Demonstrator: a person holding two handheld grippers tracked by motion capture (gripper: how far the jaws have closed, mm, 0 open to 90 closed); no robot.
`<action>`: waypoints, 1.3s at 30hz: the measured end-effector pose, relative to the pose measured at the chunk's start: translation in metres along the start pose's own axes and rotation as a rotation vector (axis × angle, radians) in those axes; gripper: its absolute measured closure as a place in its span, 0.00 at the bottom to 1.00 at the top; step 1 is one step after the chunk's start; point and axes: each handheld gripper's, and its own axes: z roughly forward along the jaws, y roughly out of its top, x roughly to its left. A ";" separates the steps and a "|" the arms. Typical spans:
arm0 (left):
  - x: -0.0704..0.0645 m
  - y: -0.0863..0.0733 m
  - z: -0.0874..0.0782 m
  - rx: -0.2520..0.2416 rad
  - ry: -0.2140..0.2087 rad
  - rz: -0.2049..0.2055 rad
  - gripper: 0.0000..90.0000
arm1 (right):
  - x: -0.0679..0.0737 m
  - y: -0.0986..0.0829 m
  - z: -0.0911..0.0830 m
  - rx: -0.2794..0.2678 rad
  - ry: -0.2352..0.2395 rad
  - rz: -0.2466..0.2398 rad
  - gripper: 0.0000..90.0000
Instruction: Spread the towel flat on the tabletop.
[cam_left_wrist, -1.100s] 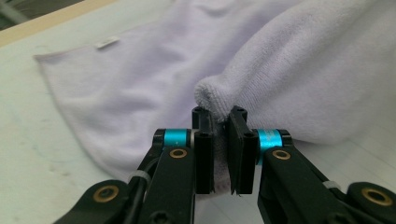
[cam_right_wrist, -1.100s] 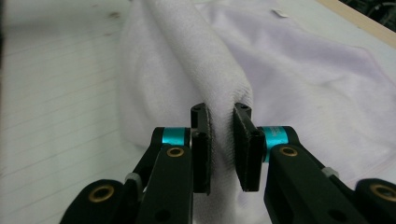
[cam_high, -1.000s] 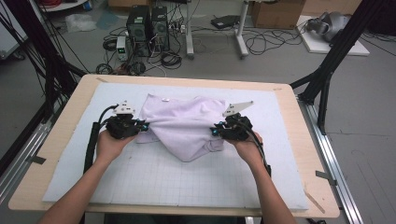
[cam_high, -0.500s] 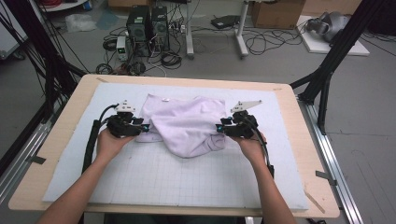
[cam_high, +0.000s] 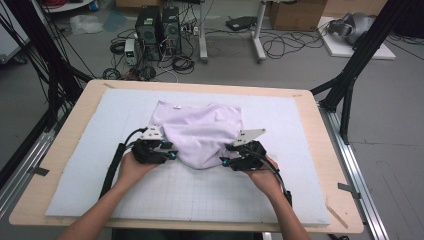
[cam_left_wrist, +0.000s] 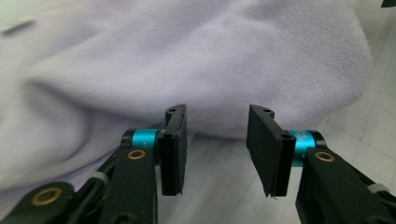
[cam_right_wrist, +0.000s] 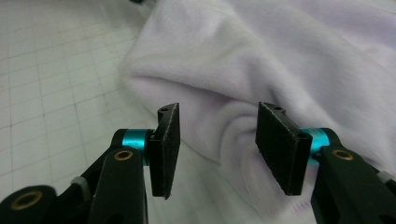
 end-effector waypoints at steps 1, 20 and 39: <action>-0.001 0.001 0.004 0.003 -0.004 0.005 0.60 | 0.002 0.001 0.005 0.003 0.007 -0.003 0.56; -0.018 0.022 -0.063 -0.085 -0.031 0.069 0.95 | 0.044 0.026 0.003 -0.036 0.094 -0.064 0.92; 0.018 0.035 0.003 0.006 0.051 -0.020 0.96 | 0.010 0.037 0.003 0.049 0.018 -0.038 0.91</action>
